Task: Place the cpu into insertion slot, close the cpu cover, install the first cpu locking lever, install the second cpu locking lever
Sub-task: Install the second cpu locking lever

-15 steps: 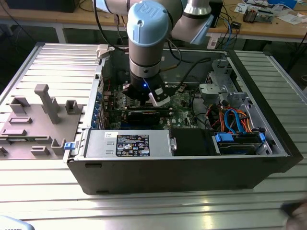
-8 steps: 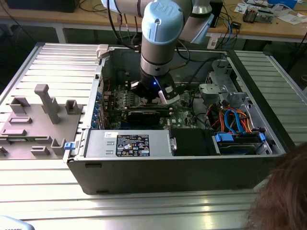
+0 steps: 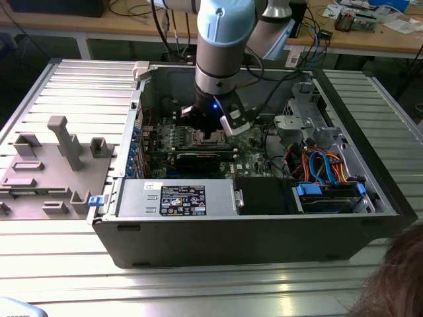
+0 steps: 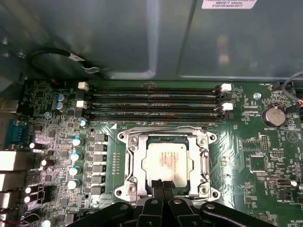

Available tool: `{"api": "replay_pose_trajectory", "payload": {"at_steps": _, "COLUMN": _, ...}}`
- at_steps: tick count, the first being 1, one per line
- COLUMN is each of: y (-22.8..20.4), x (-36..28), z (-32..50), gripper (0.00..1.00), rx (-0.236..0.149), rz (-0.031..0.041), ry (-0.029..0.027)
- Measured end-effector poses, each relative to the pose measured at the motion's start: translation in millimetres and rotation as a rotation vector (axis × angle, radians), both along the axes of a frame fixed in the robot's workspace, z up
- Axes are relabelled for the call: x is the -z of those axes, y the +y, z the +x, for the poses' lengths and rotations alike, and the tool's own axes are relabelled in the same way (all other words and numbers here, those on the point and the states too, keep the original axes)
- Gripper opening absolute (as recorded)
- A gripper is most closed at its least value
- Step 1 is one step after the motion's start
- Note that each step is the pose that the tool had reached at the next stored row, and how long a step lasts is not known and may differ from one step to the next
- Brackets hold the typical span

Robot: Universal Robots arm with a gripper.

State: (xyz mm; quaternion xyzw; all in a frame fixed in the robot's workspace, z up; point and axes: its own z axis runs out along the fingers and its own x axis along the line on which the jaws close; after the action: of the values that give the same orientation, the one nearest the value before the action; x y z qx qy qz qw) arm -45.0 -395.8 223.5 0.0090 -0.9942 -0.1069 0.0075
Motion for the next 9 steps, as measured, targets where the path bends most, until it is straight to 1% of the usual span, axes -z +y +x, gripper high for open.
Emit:
{"api": "replay_pose_trajectory", "payload": {"at_steps": 2, "y": 2.6, "x": -4.5, "z": 0.4, "gripper": 0.11, "rx": 0.000, "rz": -0.0146, "ry": 0.0002}}
{"api": "replay_pose_trajectory", "payload": {"at_steps": 3, "y": 3.6, "x": -5.4, "z": 1.0, "gripper": 0.11, "rx": 0.000, "rz": -0.0198, "ry": 0.0008}}
{"api": "replay_pose_trajectory", "payload": {"at_steps": 6, "y": 5.5, "x": -6.7, "z": 3.3, "gripper": 0.11, "rx": 0.000, "rz": -0.0279, "ry": 0.0048}}
{"api": "replay_pose_trajectory", "payload": {"at_steps": 7, "y": 6.0, "x": -7.4, "z": 3.7, "gripper": 0.11, "rx": 0.000, "rz": -0.0300, "ry": 0.0052}}
{"api": "replay_pose_trajectory", "payload": {"at_steps": 8, "y": 9.2, "x": -23.8, "z": 5.2, "gripper": 0.11, "rx": 0.000, "rz": -0.0515, "ry": 0.0058}}
{"api": "replay_pose_trajectory", "payload": {"at_steps": 9, "y": 9.5, "x": -26.0, "z": 5.2, "gripper": 0.11, "rx": 0.000, "rz": -0.0531, "ry": 0.0058}}
